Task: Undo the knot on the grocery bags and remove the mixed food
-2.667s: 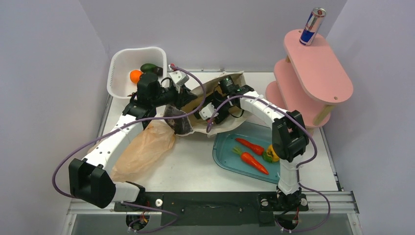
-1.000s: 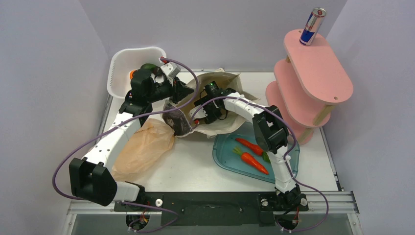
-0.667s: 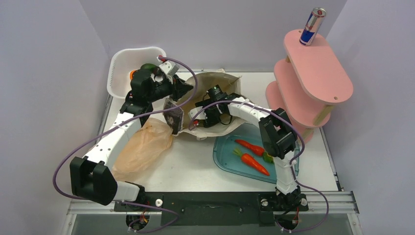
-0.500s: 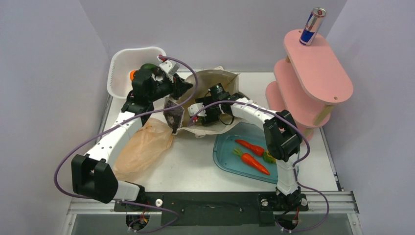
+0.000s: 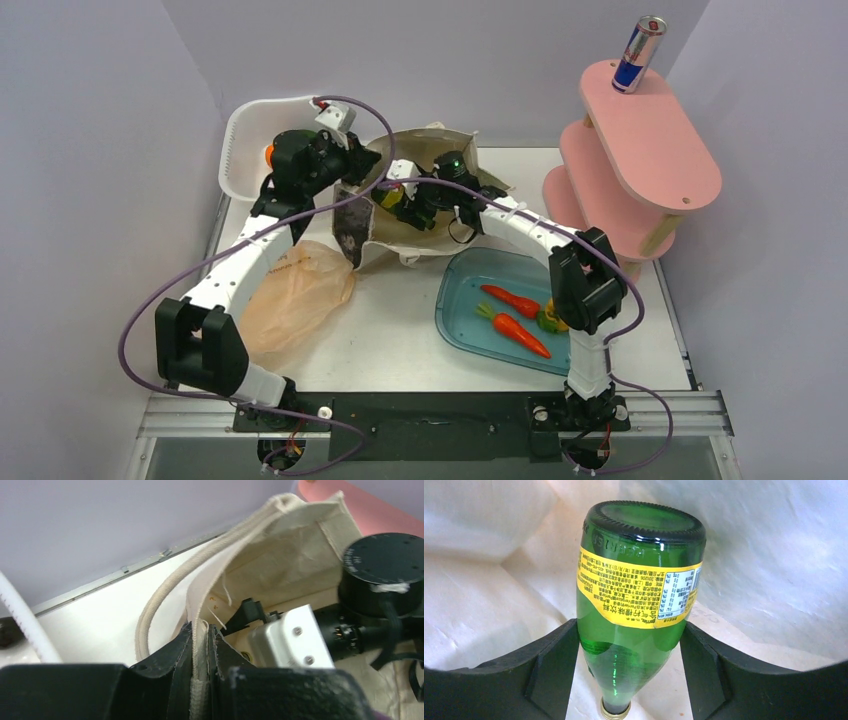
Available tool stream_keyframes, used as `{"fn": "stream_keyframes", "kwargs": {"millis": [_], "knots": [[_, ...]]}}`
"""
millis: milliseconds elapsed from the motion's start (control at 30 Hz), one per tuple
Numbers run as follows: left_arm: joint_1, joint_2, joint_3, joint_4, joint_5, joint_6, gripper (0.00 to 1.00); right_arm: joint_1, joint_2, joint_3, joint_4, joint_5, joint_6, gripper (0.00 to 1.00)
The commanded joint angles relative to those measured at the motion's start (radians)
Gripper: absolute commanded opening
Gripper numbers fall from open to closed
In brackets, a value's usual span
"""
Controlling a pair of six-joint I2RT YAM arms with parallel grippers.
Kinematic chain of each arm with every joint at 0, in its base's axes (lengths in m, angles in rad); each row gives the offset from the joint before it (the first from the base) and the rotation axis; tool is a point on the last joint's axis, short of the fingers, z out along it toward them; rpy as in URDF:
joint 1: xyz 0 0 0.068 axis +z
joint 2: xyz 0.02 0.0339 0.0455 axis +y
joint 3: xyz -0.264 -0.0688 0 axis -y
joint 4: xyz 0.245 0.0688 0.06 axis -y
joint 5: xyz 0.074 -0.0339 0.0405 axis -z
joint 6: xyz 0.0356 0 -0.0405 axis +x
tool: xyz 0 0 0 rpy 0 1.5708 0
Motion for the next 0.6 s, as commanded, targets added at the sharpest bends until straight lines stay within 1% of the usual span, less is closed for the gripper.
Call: {"fn": "stream_keyframes", "kwargs": {"millis": [0, 133, 200, 233, 267, 333, 367, 400, 433, 467, 500, 567], "knots": [[0.037, 0.029, 0.077, 0.083, -0.054, -0.096, 0.03, -0.026, -0.148, 0.023, 0.312, -0.011, 0.308, 0.0], [0.046, 0.053, 0.091, 0.093, -0.045, -0.108, 0.04, -0.048, -0.159, 0.016, 0.375, 0.026, 0.467, 0.0], [0.049, 0.058, 0.091, 0.102, -0.023, -0.109, 0.07, -0.061, -0.157, 0.018, 0.406, 0.043, 0.535, 0.0], [0.051, 0.057, 0.088, 0.117, 0.0, -0.115, 0.18, -0.064, -0.158, 0.021, 0.412, 0.048, 0.574, 0.0], [0.06, 0.055, 0.08, 0.129, 0.02, -0.119, 0.34, -0.07, -0.157, 0.028, 0.422, 0.049, 0.591, 0.0], [0.089, 0.053, 0.073, 0.172, 0.088, -0.171, 0.41, -0.078, -0.158, 0.036, 0.433, 0.047, 0.639, 0.0], [0.119, 0.06, 0.071, 0.217, 0.138, -0.245, 0.41, -0.079, -0.163, 0.035, 0.436, 0.045, 0.666, 0.0], [0.136, 0.066, 0.079, 0.236, 0.166, -0.286, 0.43, -0.082, -0.166, 0.032, 0.445, 0.045, 0.677, 0.0], [0.17, 0.088, 0.088, 0.266, 0.244, -0.353, 0.43, -0.084, -0.173, 0.03, 0.449, 0.043, 0.701, 0.0], [0.184, 0.102, 0.115, 0.282, 0.288, -0.386, 0.44, -0.085, -0.177, 0.03, 0.454, 0.042, 0.713, 0.0], [0.212, 0.124, 0.128, 0.326, 0.373, -0.455, 0.44, -0.088, -0.183, 0.031, 0.456, 0.039, 0.737, 0.0], [0.242, 0.14, 0.157, 0.354, 0.443, -0.499, 0.45, -0.095, -0.19, 0.037, 0.459, 0.035, 0.779, 0.0]]}}
